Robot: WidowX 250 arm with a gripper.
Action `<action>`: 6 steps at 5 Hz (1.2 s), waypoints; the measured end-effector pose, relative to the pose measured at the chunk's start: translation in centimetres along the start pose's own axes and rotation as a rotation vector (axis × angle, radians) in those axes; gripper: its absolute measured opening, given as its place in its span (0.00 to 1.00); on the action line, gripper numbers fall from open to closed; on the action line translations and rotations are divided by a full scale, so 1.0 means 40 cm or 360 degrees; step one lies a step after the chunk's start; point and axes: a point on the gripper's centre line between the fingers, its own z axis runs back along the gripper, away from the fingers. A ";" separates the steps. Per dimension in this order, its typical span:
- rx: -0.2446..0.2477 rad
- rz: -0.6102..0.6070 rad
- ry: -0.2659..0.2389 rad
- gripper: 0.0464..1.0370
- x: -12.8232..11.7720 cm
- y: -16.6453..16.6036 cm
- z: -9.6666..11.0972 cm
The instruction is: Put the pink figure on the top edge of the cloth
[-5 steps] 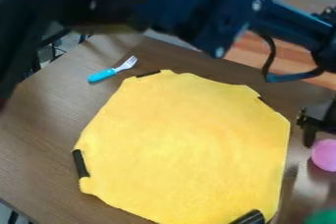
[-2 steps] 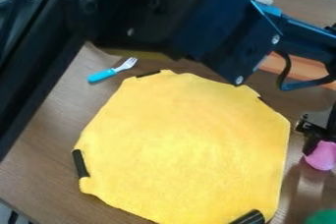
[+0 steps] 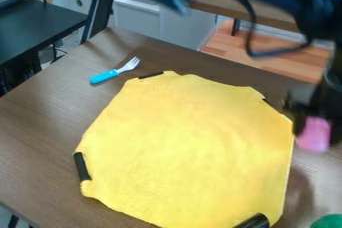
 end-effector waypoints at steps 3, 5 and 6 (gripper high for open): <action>-0.0030 -0.0026 -0.0029 0.64 -0.011 0.297 0.105; -0.0006 0.0003 -0.0069 0.64 -0.024 0.472 0.112; 0.0031 0.0075 -0.0114 0.64 0.000 0.563 0.112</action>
